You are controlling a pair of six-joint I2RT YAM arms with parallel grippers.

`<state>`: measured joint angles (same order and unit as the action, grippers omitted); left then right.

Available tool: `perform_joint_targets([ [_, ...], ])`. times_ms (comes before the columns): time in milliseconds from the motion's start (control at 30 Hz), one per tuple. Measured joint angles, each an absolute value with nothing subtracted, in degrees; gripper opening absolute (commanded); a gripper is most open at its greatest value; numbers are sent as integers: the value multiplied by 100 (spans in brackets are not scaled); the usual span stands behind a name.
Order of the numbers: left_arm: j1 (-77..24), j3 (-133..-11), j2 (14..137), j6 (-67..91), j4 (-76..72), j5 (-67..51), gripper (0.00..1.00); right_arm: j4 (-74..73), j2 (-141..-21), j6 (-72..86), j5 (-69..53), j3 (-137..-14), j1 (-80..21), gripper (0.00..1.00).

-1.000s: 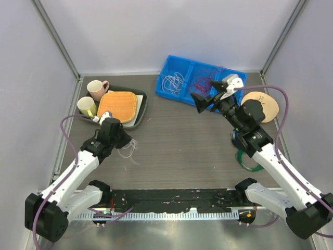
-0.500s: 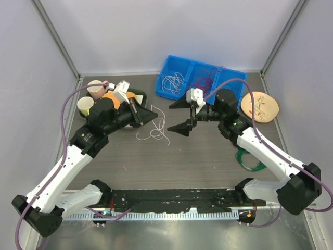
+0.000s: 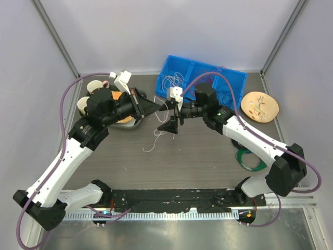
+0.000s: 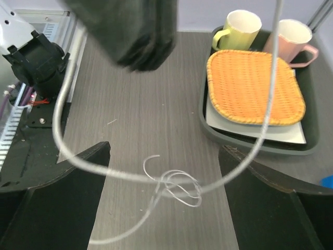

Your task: Untangle the cables

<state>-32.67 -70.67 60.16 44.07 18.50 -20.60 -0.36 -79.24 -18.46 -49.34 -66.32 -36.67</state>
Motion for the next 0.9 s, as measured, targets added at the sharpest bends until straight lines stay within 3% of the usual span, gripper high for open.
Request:
perform_joint_targets([
  [33,-3267,-7089,6016,4394,1863,-2058,0,-169,-8068,-1863,-4858,-6770,-3743,68],
  [67,-3267,-7107,6020,4379,1874,-2056,0,-285,-8202,-1879,-4751,-6910,-3820,38],
  [167,-3267,-7142,6014,4296,1931,-1946,0,-792,-8532,-1859,-4305,-7352,-3983,1],
  [267,-3269,-7137,5959,4254,2099,-1610,1,-1138,-8630,-1699,-3795,-7616,-4042,1],
  [333,-3269,-7043,5828,4244,2167,-1293,19,-1210,-8580,-1619,-3481,-7644,-4038,1],
  [367,-3269,-6941,5721,4226,2193,-1103,61,-1221,-8545,-1584,-3345,-7638,-4036,1],
  [400,-3269,-6805,5605,4228,2224,-926,82,-1208,-8499,-1538,-3218,-7616,-4027,1],
  [433,-3269,-6670,5481,4202,2294,-760,96,-1201,-8458,-1485,-3111,-7590,-4025,1],
  [667,-3269,-5489,4772,4394,2506,325,100,-899,-8020,-1044,-1651,-7461,-4027,1],
  [900,-3291,-4834,4278,5183,3293,2515,100,-349,-8106,-816,-8,-7721,-3990,1],
])
